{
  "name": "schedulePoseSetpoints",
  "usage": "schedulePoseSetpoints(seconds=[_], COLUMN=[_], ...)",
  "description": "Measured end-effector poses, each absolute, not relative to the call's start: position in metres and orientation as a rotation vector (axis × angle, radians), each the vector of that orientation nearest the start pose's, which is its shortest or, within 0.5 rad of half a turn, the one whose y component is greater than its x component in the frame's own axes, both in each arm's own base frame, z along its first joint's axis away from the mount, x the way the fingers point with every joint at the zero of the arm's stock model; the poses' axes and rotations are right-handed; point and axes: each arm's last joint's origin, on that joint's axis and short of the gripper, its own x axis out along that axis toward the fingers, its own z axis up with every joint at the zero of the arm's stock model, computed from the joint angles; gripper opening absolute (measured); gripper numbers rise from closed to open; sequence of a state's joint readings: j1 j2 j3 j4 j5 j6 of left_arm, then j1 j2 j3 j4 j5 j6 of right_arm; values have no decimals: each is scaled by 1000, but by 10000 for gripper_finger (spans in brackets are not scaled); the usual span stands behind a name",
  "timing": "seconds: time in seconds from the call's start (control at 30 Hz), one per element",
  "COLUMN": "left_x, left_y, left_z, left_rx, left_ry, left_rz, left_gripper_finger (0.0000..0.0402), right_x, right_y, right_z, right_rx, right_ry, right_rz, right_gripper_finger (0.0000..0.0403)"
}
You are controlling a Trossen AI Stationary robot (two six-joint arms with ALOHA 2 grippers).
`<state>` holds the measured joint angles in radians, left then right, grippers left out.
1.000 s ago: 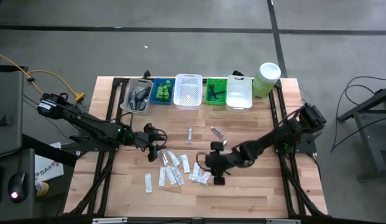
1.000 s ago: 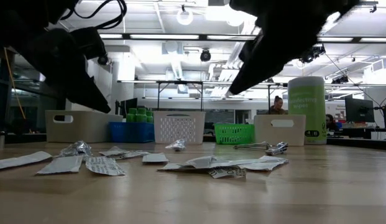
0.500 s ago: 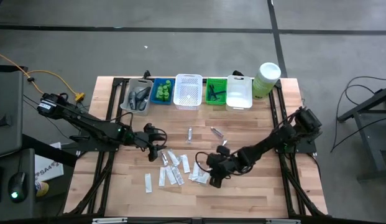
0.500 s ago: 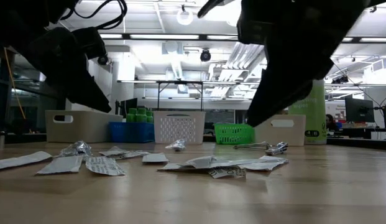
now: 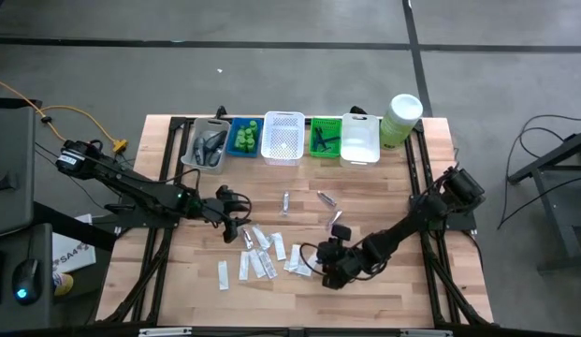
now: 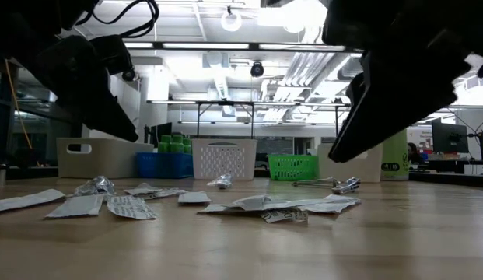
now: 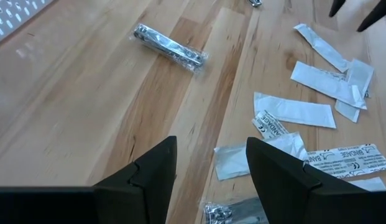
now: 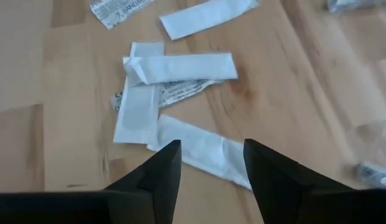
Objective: Pick & Place Travel size toiletries
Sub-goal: Put the bandage into the right white bin
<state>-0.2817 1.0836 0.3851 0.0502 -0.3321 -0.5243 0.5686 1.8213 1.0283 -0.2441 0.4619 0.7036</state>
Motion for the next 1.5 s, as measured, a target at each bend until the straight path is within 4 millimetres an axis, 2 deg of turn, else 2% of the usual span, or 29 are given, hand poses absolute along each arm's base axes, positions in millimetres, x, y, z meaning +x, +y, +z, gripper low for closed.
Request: schedulePoseSetpoints(seconds=[0.1,0.3,0.73,0.93,1.33,1.5], left_x=[193,193,193,193,193,193], left_y=[-46,-46,-46,-46,-46,-46], left_z=[168,168,168,168,168,168], left_rx=[-312,-312,-312,-313,-315,-316], left_ry=[585,586,584,584,584,585], left_rz=[208,208,210,210,210,208], left_gripper_finger=[195,195,195,195,195,195], right_x=[299,300,306,306,307,311], right_y=[176,176,175,176,166,159], right_z=[139,136,108,107,104,112], right_rx=[136,142,140,174,232,289], right_ry=[894,888,907,926,1002,1000], right_rz=[-237,-261,-332,-319,-331,-326], right_gripper_finger=[186,221,209,165,14,5])
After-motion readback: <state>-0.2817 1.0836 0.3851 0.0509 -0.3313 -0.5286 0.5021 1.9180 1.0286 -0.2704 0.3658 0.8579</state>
